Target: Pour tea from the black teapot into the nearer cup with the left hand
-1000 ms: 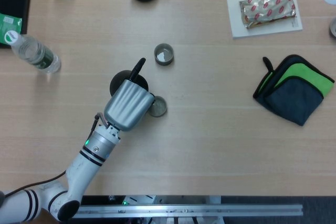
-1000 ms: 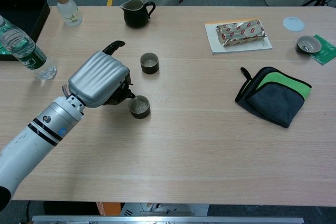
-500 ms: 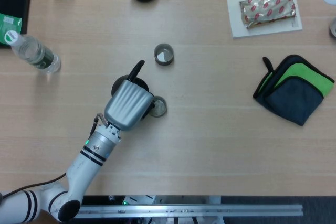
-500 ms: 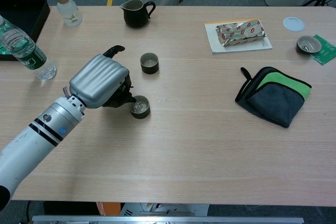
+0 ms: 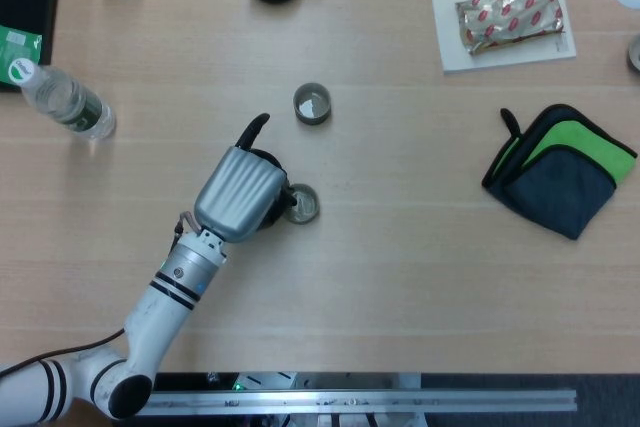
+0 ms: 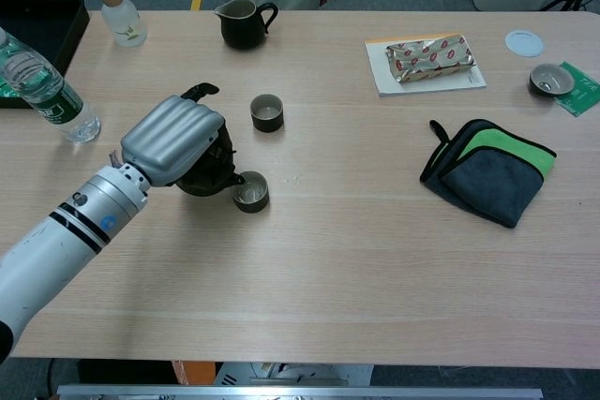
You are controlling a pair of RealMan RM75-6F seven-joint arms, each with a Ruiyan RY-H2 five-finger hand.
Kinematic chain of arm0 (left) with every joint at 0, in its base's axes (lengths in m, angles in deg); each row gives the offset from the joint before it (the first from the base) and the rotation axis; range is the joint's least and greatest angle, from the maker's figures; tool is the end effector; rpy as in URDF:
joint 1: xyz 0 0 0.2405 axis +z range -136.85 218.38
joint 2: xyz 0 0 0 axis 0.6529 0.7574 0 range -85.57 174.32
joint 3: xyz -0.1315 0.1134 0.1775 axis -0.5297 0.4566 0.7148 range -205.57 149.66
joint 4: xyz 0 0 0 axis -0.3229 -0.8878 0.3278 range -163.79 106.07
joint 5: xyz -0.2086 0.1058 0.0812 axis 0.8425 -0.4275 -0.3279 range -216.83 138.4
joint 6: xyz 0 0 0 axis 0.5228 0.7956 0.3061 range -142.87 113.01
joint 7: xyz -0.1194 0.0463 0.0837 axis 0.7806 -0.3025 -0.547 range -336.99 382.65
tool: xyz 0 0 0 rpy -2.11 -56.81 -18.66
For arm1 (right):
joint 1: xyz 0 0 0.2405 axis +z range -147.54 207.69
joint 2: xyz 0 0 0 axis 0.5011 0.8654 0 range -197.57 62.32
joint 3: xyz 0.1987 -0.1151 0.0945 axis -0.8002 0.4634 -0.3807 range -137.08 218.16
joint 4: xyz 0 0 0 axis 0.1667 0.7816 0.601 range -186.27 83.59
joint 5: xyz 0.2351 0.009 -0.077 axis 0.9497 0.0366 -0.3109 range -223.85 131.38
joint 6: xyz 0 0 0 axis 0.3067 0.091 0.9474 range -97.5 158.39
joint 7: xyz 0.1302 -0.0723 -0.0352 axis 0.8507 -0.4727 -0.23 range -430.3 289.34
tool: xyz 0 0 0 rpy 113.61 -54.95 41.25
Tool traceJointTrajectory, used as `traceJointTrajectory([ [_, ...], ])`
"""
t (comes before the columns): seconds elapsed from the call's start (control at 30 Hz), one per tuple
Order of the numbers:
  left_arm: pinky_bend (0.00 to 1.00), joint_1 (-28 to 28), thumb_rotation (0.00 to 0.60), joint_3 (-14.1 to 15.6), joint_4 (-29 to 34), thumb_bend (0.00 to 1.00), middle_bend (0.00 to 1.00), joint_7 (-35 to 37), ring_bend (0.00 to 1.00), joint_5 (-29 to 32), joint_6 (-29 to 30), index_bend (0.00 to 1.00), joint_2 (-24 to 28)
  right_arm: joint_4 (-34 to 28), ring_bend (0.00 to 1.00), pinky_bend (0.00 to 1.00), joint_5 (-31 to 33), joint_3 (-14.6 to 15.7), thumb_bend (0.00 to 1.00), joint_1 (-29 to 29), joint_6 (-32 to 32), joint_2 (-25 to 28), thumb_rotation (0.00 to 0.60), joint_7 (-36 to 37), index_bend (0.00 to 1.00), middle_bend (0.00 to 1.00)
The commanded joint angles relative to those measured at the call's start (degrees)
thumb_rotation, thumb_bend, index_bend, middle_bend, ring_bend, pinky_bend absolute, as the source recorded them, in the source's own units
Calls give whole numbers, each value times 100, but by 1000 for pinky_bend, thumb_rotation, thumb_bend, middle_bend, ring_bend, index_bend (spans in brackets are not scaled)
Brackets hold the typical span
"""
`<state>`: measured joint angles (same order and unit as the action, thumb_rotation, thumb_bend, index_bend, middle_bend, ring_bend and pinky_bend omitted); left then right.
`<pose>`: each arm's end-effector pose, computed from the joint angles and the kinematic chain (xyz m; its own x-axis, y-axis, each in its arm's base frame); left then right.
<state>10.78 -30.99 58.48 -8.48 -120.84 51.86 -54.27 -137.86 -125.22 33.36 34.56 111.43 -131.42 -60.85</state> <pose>-0.1259 0.2518 -0.0974 0.5109 0.1299 0.8497 0.7721 -0.5040 -0.3872 -0.3579 -0.2096 0.1471 0.3158 0.0289 0.9484 -0.9424 0.1257 0.3100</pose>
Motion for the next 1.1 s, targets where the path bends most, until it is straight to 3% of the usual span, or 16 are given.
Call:
traceJointTrajectory([
  [0.03,122,1,600,-34,-8,361,1000,107,890,24,1,946,22,-5,288,298,7,-3,7,4,-7,1,600,-3,277,375],
  [0.63,122,10,600,-375,-233,361,1000,1040,877,613,-222,941,255,-16,288,298,-6,-2,7,26,-25,-16,600,-26,277,375],
  [1.1,122,113,600,-406,-556,361,1000,1552,853,1036,-396,919,333,-33,288,298,-5,2,7,28,-18,-17,600,-61,277,375],
])
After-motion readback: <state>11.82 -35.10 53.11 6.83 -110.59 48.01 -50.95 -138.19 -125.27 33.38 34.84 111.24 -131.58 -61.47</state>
